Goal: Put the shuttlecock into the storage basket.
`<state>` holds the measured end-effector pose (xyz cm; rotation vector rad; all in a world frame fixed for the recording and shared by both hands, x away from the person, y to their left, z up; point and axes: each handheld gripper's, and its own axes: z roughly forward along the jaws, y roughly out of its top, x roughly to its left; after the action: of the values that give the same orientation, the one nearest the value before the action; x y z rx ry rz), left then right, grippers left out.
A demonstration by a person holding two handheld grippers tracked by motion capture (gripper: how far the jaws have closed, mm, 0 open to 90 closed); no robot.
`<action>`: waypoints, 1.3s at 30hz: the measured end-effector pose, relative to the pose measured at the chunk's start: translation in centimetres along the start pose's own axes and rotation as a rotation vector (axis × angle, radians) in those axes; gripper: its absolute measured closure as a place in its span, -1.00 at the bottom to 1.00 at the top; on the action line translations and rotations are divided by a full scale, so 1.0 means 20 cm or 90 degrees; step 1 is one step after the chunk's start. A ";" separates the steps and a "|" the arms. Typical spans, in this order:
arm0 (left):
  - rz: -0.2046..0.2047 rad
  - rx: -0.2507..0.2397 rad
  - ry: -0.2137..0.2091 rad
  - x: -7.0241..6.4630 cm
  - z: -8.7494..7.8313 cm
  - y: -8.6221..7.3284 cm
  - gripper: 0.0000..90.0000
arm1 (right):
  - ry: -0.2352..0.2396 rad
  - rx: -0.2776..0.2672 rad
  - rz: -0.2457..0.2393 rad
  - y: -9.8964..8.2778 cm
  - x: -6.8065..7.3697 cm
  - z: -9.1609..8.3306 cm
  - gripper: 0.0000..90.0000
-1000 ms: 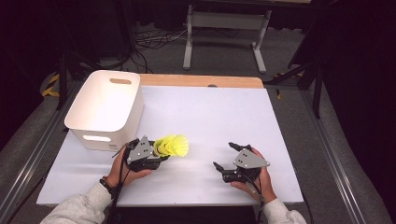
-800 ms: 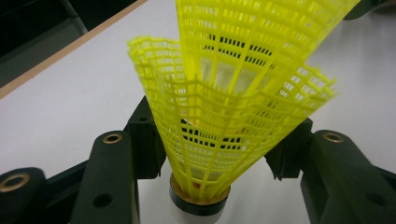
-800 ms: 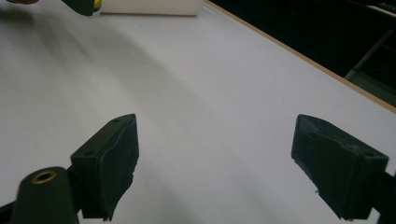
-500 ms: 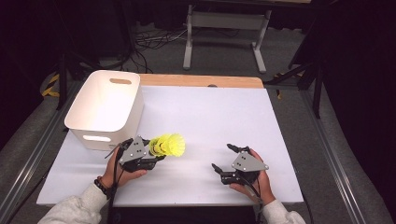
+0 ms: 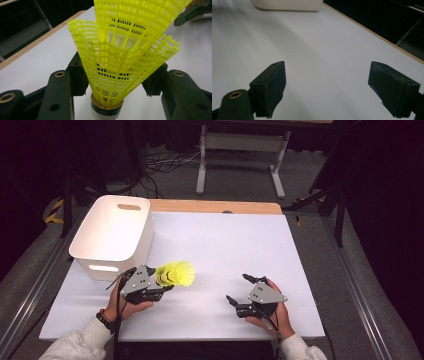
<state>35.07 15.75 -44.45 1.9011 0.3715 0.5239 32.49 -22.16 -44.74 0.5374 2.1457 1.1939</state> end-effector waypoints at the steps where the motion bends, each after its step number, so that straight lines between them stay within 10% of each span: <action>1: -0.001 -0.002 0.003 0.00 0.00 0.00 0.06 | -0.001 -0.003 -0.001 0.00 0.00 0.00 -0.66; 39: -0.025 -0.058 0.060 0.09 -0.17 0.03 0.05 | 0.010 -0.010 0.007 0.01 -0.02 0.00 -0.68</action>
<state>34.81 19.18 -42.44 1.7822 0.4392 0.5956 32.71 -22.25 -44.42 0.5348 2.1470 1.2233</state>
